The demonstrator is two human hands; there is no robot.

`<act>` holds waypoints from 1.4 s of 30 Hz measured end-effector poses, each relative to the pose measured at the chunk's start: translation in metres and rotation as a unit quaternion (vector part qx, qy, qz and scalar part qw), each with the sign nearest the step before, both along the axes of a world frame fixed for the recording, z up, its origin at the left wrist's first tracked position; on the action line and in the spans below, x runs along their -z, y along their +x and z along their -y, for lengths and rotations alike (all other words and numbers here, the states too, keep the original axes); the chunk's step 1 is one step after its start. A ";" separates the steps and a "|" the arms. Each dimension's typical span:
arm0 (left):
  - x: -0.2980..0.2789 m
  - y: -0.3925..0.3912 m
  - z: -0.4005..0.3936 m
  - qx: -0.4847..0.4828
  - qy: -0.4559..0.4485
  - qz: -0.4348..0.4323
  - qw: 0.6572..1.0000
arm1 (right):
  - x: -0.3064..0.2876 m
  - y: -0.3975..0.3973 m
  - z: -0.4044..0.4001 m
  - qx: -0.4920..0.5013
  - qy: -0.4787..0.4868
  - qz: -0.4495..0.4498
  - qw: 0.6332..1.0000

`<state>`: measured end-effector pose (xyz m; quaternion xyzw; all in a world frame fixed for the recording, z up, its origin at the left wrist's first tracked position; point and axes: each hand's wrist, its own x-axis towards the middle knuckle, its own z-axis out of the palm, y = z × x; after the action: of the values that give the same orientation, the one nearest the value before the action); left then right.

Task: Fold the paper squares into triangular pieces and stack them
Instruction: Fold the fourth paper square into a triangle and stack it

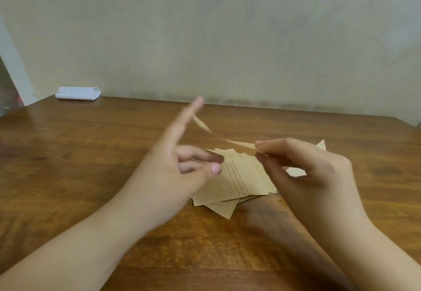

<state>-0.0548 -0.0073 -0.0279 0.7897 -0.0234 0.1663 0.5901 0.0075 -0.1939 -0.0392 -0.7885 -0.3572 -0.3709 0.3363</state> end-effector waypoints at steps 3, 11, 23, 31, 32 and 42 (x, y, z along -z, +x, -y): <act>0.004 0.001 0.003 0.022 0.026 0.010 0.999 | -0.001 -0.004 -0.002 -0.041 -0.043 0.027 0.998; 0.004 0.002 -0.003 0.025 -0.024 0.102 0.994 | -0.015 -0.009 -0.007 -0.108 0.195 -0.267 0.937; 0.004 -0.003 -0.004 0.112 -0.030 0.078 0.990 | -0.019 -0.014 -0.007 -0.241 0.248 -0.396 0.851; 0.004 0.003 -0.001 0.042 -0.131 0.038 0.990 | -0.018 -0.013 -0.008 -0.190 0.234 -0.389 0.870; 0.006 0.006 -0.004 0.005 -0.126 0.030 0.992 | -0.015 -0.012 -0.007 -0.146 0.210 -0.363 0.896; 0.000 -0.005 0.001 -0.052 0.038 0.048 0.997 | 0.000 -0.001 -0.002 0.024 -0.051 0.045 0.997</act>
<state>-0.0595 -0.0085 -0.0275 0.8025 -0.0174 0.2335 0.5488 0.0062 -0.1917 -0.0393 -0.7954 -0.3719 -0.3950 0.2700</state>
